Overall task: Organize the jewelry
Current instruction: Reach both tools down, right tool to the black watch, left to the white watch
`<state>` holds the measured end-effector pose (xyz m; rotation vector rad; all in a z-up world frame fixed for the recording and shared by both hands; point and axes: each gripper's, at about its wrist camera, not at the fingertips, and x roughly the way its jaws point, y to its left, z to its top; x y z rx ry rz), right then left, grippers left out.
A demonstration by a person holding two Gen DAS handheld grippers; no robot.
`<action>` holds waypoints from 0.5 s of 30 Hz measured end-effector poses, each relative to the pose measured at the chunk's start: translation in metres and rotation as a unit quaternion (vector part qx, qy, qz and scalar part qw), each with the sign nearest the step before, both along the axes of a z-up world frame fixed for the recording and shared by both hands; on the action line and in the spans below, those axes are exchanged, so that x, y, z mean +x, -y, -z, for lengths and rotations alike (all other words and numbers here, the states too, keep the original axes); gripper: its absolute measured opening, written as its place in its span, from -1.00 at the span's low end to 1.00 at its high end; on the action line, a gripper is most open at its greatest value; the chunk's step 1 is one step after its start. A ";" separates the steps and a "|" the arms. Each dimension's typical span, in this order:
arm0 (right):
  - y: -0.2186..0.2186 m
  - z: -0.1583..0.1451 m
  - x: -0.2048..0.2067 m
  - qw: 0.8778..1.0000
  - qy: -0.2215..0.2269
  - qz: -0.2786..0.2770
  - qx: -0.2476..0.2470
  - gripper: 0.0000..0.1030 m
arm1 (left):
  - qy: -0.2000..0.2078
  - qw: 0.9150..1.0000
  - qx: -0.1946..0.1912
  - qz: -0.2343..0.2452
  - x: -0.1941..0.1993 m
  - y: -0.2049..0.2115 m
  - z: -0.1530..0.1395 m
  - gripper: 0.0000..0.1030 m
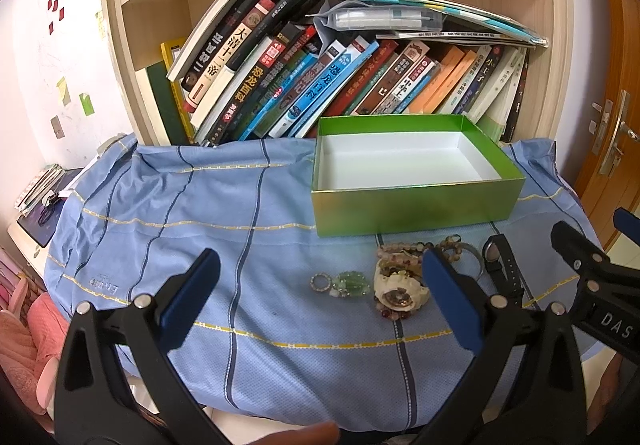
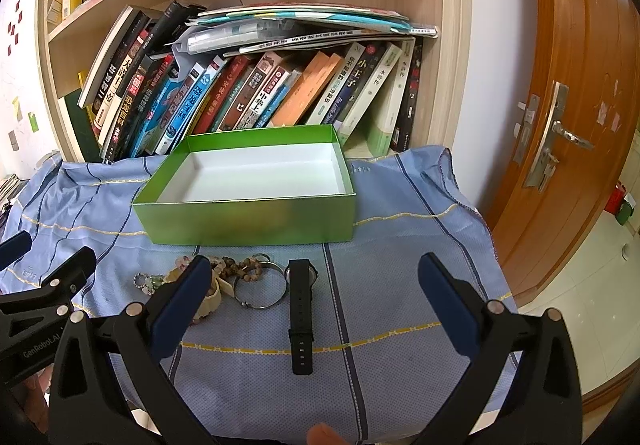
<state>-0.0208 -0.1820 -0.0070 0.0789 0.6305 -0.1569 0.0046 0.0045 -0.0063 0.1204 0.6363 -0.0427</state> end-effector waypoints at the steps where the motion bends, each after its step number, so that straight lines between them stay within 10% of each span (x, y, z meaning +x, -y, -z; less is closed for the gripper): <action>1: 0.001 0.001 0.001 1.000 -0.002 0.002 0.000 0.95 | -0.002 1.000 -0.003 0.000 0.001 -0.001 0.001 0.93; 15: 0.019 0.064 0.023 0.993 -0.102 -0.021 0.047 0.91 | -0.176 0.982 -0.062 0.040 0.048 -0.012 0.074 0.91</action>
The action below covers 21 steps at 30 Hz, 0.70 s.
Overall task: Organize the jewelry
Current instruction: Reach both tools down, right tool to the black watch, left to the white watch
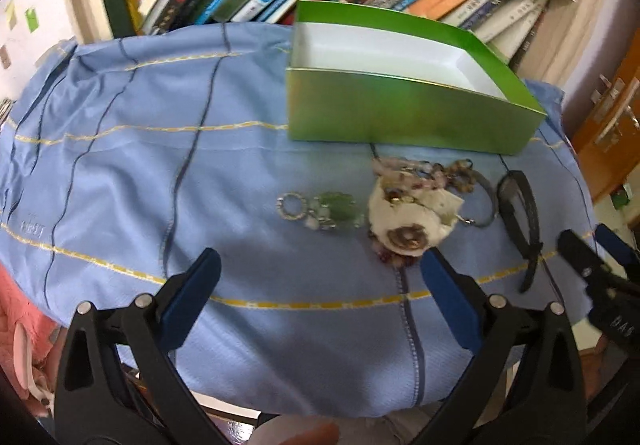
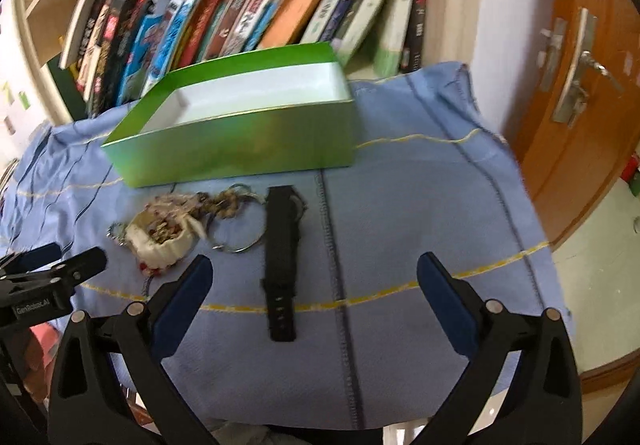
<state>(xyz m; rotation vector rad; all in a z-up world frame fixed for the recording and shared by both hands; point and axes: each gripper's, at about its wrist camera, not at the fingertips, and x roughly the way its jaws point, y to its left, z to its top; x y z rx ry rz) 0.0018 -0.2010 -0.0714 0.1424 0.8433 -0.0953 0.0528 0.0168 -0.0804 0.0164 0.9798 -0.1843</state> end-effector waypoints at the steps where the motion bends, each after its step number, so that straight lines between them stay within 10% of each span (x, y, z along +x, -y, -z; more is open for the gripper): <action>1: -0.004 0.003 0.002 1.000 -0.002 -0.005 -0.003 0.89 | -0.001 1.000 -0.003 0.008 -0.001 0.003 0.000 0.91; 8: -0.014 0.028 0.025 0.998 -0.052 -0.019 -0.002 0.10 | -0.044 0.998 -0.004 0.052 0.018 0.036 0.020 0.91; 11: -0.013 0.035 0.031 0.998 -0.067 -0.020 0.000 -0.55 | -0.065 0.996 -0.005 0.057 0.030 0.040 0.031 0.45; 16: 0.003 0.035 0.029 0.998 -0.063 -0.001 -0.006 -0.58 | -0.051 0.997 -0.004 0.055 0.031 0.018 0.020 0.07; 19: 0.012 0.034 0.028 0.998 -0.061 0.010 -0.014 -0.51 | -0.031 0.998 0.029 0.035 0.028 0.000 0.013 0.67; 21: 0.014 0.033 0.030 0.998 -0.056 0.010 -0.015 -0.07 | -0.025 0.999 -0.007 0.029 0.028 -0.013 0.007 0.78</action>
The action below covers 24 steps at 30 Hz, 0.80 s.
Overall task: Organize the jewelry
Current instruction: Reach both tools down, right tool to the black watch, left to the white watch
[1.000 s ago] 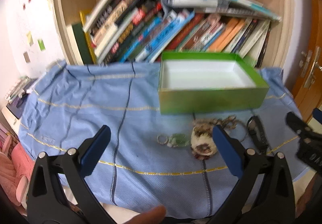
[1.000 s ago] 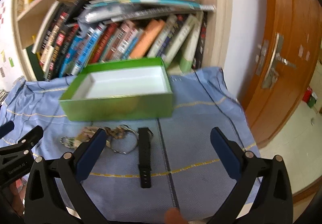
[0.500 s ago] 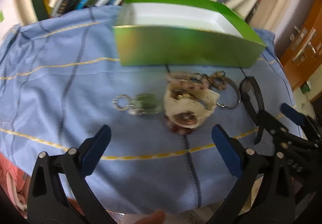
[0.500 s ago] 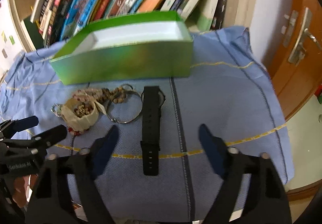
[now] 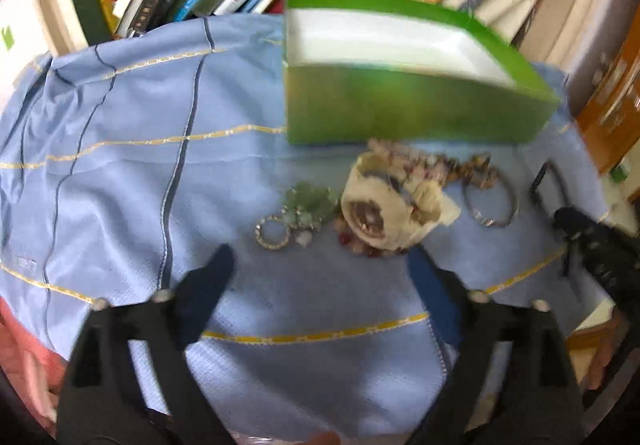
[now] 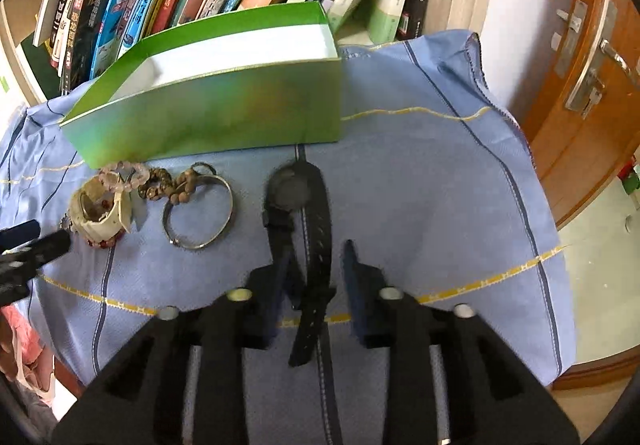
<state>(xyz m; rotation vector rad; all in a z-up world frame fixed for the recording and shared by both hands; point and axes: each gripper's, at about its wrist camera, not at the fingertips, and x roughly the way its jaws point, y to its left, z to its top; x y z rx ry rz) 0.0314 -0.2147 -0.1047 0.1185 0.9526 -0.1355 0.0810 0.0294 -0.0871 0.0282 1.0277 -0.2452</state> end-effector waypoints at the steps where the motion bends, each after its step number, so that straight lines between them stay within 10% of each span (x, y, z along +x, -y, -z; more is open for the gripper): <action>1: 0.000 0.000 0.001 1.000 0.003 0.000 0.002 0.07 | -0.003 1.000 -0.016 0.001 0.002 -0.002 -0.001 0.78; 8: -0.004 0.001 0.007 1.000 0.003 -0.001 0.013 0.15 | -0.026 1.000 -0.016 0.007 0.024 0.033 0.019 0.68; 17: -0.012 0.002 0.010 1.000 0.007 -0.019 -0.005 -0.37 | -0.003 0.999 -0.028 0.040 0.013 0.035 0.012 -0.49; 24: -0.019 -0.004 0.003 0.998 0.018 -0.055 0.019 -0.61 | 0.020 0.999 -0.039 0.029 -0.002 0.013 -0.008 -0.49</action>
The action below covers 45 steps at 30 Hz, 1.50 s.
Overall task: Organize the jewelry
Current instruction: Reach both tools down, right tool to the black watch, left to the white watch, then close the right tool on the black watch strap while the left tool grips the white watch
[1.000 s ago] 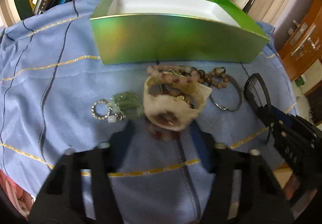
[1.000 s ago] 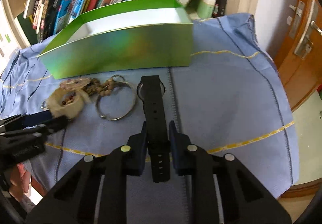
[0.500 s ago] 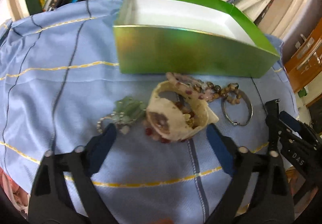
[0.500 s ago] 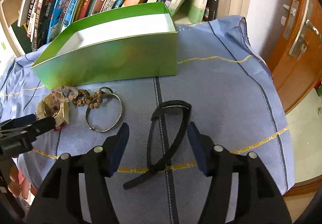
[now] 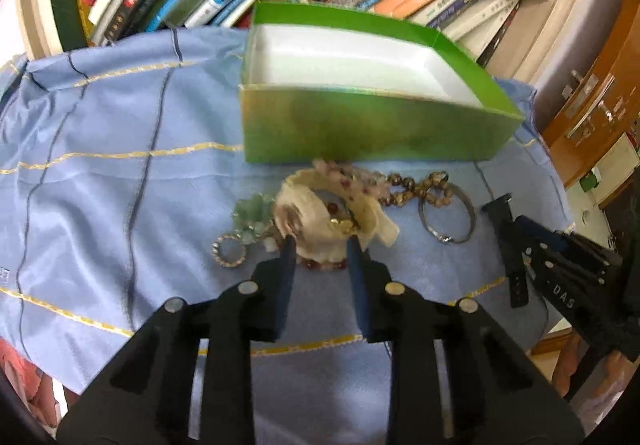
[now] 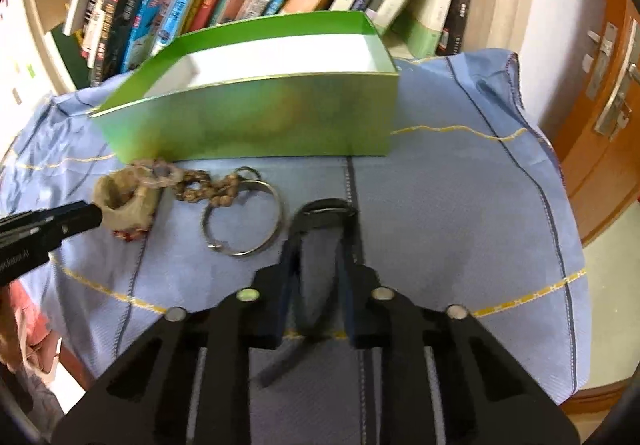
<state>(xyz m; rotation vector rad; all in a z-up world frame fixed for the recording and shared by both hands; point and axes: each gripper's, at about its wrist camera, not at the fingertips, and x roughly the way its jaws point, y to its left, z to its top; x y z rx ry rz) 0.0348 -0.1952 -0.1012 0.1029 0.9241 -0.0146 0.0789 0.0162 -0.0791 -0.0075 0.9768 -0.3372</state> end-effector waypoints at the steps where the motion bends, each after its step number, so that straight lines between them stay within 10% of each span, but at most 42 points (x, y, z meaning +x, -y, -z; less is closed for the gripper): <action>1: 0.000 -0.002 -0.001 1.000 0.003 0.001 -0.001 -0.61 | 0.006 1.000 0.000 -0.004 -0.001 -0.002 -0.004 -0.38; 4: 0.003 -0.003 -0.001 1.000 0.005 0.010 0.004 -0.60 | 0.014 1.000 0.008 -0.020 0.004 -0.004 -0.006 0.13; 7: 0.006 0.000 0.002 1.000 0.002 0.022 0.005 -0.40 | 0.000 1.000 0.019 -0.025 0.014 0.004 0.005 0.13; 15: 0.005 0.005 0.010 1.000 -0.002 0.022 0.001 -0.36 | 0.004 0.999 0.033 -0.010 0.020 0.018 0.013 -0.66; 21: -0.003 0.001 0.008 1.000 0.011 -0.003 0.003 -0.94 | 0.033 0.998 0.044 0.013 -0.001 0.013 -0.001 -0.67; 35: 0.017 -0.007 -0.008 0.999 0.014 0.028 -0.006 -0.93 | 0.035 0.998 0.044 0.020 -0.016 0.004 -0.002 -0.66; 42: 0.009 -0.007 -0.004 1.000 0.016 0.014 0.005 -0.19 | 0.032 0.998 0.044 0.019 -0.014 0.005 0.001 -0.66; 45: 0.000 -0.004 0.002 1.000 0.011 -0.002 -0.001 -0.19 | 0.030 0.998 0.046 0.018 -0.014 0.006 0.002 -0.63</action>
